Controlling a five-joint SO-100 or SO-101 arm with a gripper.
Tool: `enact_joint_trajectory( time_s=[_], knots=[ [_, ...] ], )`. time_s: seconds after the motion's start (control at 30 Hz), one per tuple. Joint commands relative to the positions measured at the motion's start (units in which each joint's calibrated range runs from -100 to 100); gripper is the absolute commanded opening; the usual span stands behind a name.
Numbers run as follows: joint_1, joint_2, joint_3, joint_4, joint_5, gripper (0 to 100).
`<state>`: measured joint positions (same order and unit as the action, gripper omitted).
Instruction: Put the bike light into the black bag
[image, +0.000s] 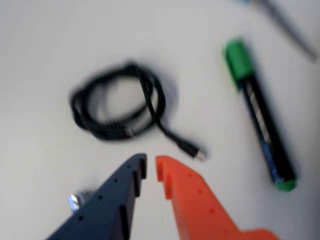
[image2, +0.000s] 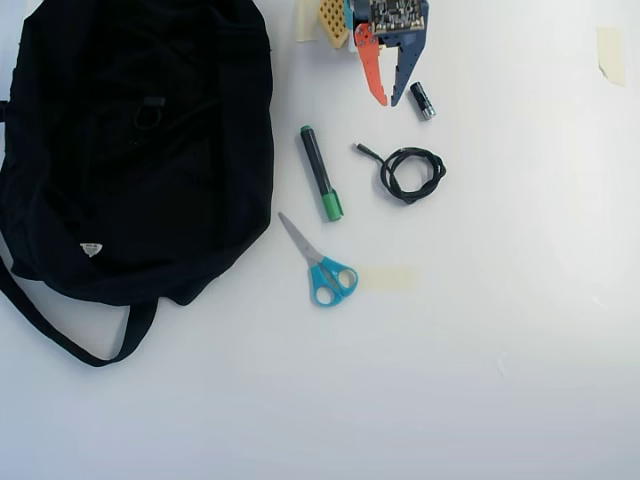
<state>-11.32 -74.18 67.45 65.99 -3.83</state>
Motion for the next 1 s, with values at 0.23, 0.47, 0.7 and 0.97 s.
enact_joint_trajectory(
  time_s=[0.23, 0.47, 0.7, 0.97],
  knots=[
    [2.6, -21.1, 27.4, 1.3, 0.8, 2],
    [3.3, -25.5, 31.6, 6.5, 1.0, 2],
    [3.4, -25.5, 31.7, 6.5, 1.0, 2],
    [4.1, -25.5, 31.7, 6.5, 0.9, 2]
  ],
)
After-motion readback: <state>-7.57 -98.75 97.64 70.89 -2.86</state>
